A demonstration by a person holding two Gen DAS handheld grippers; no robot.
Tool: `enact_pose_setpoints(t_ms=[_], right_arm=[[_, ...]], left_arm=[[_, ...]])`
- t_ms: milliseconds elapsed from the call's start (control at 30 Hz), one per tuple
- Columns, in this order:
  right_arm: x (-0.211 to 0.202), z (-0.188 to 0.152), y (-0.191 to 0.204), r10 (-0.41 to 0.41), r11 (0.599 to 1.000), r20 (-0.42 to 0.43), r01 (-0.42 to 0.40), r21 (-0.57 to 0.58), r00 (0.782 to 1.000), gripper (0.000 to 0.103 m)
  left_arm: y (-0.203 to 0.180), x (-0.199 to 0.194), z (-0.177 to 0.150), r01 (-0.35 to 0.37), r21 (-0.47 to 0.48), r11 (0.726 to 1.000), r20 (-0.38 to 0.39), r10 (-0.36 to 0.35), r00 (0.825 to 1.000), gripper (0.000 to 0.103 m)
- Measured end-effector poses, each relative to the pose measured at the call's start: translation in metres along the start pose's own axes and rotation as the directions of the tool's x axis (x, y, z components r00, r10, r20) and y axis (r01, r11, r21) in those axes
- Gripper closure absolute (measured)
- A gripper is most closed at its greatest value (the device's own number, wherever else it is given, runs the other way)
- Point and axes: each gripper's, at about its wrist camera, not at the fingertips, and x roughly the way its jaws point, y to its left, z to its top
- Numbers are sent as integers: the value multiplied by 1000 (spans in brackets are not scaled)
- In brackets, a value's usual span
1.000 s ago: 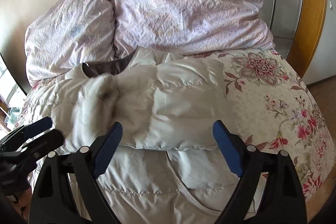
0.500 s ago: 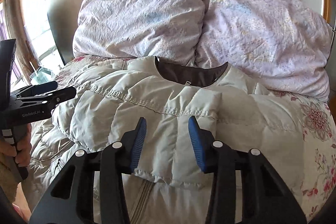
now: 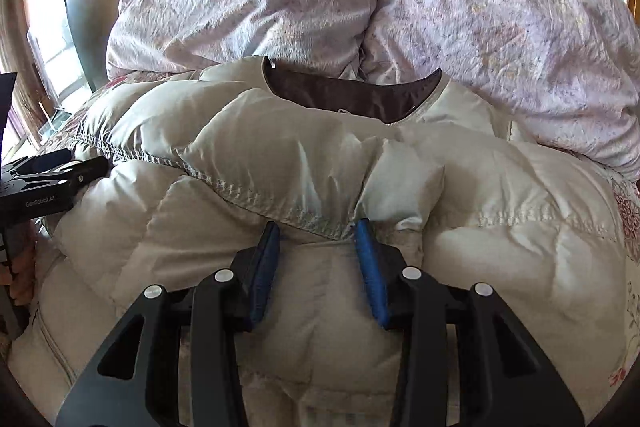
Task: Fold large clothes
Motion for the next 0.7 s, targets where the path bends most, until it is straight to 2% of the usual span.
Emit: enact_pose_setpoints(t_ms=[100,300,367,433,467,533,567,600,667,700], right_arm=[[3,0,-4,24,1000,-2,-24,16,1000,62],[9,1,-15,93,994,-8,-92,60,996,60],[6,4,-17,111,993,-31,-110,45,993,60],[-8,7,-22,139,989,-85,-133,68,987,59],[-23,4,-29,171,982,-89,-161,103,981,55],[-57,-2,-51,230,962,-57,-218,163,972,33],[-76,-7,-65,249,953,-36,-239,185,968,14],[-95,-15,-80,264,945,-24,-254,204,964,7],[-123,-32,-108,268,937,-36,-252,242,963,7],[-134,-43,-123,272,930,-50,-249,270,961,7]], left_arm=[[6,9,-1,33,-31,999,-27,-34,999,2],[7,11,-1,47,-39,998,-37,-49,998,2],[8,5,0,62,-29,998,-45,-63,997,2],[14,-12,-1,115,-24,993,-54,-116,992,3],[20,-25,-3,157,-27,987,-43,-159,986,3],[38,-55,-5,230,-30,973,-24,-230,973,3],[48,-68,-7,257,-32,966,-19,-258,966,3],[60,-81,-14,291,-36,956,-14,-291,957,3],[86,-101,-31,356,-57,933,-11,-357,934,3],[96,-109,-40,367,-63,928,-7,-368,930,3]])
